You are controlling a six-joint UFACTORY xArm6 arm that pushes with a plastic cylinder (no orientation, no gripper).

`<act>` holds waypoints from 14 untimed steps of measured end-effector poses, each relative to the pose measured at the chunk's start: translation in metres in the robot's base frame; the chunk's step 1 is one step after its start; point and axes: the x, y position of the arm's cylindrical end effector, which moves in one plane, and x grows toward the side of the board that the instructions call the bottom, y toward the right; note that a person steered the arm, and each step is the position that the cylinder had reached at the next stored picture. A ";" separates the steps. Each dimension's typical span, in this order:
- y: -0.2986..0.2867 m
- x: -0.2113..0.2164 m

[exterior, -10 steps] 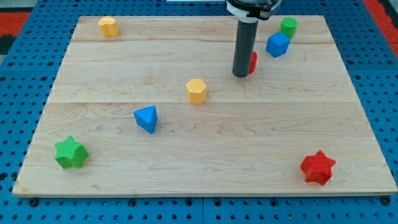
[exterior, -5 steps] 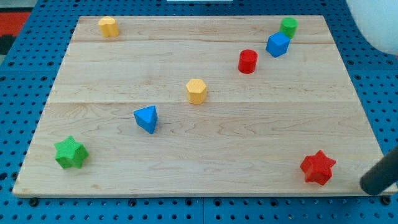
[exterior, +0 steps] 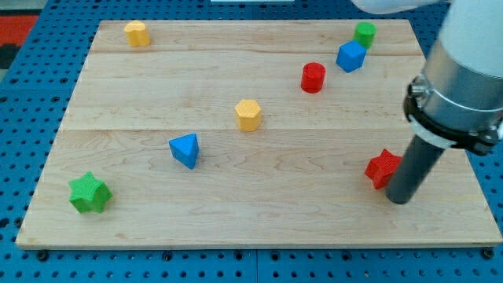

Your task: Slide the red star closer to the red circle

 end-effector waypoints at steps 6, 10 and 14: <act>-0.111 -0.065; -0.039 -0.107; -0.099 -0.138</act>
